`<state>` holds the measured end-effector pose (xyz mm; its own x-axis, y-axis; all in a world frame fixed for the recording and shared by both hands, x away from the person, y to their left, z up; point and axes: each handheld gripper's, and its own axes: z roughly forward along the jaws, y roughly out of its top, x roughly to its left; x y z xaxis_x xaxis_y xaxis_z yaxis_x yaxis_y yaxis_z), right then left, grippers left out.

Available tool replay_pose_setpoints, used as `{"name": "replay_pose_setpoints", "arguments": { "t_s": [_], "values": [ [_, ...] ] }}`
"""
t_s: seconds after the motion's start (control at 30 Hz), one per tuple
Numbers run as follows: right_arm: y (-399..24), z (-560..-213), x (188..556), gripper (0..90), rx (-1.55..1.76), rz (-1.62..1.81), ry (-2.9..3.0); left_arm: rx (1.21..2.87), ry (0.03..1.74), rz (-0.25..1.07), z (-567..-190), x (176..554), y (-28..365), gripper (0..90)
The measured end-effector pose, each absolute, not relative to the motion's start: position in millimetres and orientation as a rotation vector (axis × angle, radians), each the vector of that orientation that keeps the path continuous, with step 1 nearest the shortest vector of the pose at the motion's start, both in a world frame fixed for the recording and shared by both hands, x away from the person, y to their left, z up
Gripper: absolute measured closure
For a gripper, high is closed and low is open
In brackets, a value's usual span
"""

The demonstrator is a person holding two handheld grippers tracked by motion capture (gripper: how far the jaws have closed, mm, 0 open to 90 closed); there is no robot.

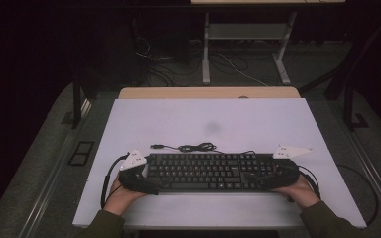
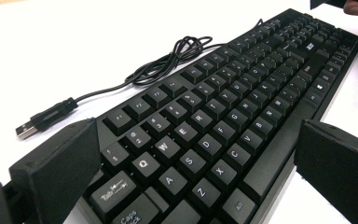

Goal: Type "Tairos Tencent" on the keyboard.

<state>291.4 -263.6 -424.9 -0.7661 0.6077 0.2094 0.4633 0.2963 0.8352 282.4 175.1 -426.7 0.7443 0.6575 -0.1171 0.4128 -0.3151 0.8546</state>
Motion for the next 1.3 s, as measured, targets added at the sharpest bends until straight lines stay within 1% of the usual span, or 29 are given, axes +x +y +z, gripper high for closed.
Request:
{"name": "replay_pose_setpoints", "arguments": {
  "t_s": [1.3],
  "values": [
    [-214.4,-422.4,314.5,9.6,0.919,1.459,2.508,1.952,0.805,0.296,-426.1,303.6,153.6,0.0]
  ]
}}
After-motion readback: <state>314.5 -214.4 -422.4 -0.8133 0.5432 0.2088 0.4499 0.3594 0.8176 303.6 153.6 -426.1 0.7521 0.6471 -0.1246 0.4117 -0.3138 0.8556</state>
